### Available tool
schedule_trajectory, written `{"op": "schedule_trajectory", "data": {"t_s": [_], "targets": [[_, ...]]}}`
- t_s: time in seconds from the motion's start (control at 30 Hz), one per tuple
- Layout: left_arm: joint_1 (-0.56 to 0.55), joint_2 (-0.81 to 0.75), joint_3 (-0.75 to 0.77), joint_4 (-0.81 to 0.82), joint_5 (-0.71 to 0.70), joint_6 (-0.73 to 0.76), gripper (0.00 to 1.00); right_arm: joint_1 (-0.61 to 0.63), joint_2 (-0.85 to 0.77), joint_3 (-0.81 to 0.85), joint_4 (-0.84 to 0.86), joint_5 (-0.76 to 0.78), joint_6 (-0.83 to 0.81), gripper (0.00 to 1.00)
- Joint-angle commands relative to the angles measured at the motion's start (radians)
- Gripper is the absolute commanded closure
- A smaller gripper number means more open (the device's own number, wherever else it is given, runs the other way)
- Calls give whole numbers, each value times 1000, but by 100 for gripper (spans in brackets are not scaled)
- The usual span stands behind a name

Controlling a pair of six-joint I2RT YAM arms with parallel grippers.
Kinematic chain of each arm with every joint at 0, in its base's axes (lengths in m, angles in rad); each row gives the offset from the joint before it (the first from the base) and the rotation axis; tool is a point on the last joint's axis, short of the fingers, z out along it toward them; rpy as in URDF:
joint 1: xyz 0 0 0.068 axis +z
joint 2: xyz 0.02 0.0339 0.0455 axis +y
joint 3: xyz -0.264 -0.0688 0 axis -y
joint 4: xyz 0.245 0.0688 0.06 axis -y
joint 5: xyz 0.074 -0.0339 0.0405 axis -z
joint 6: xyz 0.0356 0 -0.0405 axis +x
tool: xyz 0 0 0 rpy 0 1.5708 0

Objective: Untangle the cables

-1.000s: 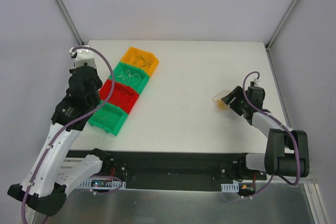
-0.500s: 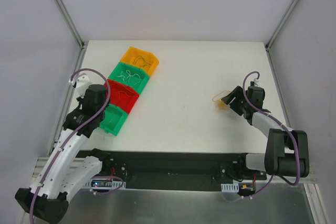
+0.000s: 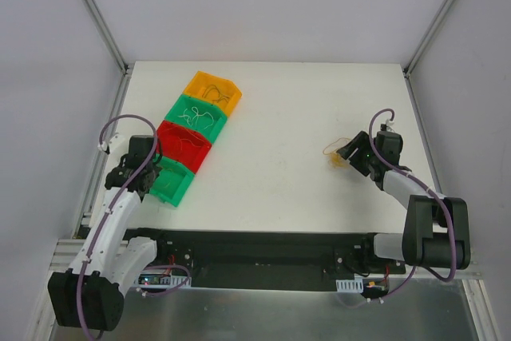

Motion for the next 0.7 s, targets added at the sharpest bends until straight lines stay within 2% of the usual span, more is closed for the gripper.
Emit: {"op": "schedule_trajectory", "data": {"t_s": [0.0, 0.03, 0.07, 0.27, 0.33, 0.37, 0.5, 0.6, 0.67], "targets": [[72, 20, -38, 53, 120, -17, 100, 3, 4, 19, 13, 1, -11, 33], [72, 26, -37, 64, 130, -10, 100, 3, 4, 19, 15, 0, -11, 32], [72, 32, -32, 66, 134, -10, 92, 3, 4, 19, 13, 3, -11, 33], [71, -6, -14, 67, 134, -15, 20, 11, 11, 22, 19, -2, -16, 32], [71, -29, 4, 67, 137, 5, 8, 17, 21, 27, 19, -6, -17, 32], [72, -38, 20, 67, 144, 16, 6, 22, 24, 30, 19, -8, -19, 32], [72, -69, 78, 69, 192, 37, 5, 36, 26, 37, 13, -6, -23, 32], [71, -81, 90, 157, 358, 117, 17, 39, 26, 44, 12, -9, -34, 32], [69, -75, 66, 297, 550, 164, 26, 57, 43, 54, 18, -29, -39, 33]]}}
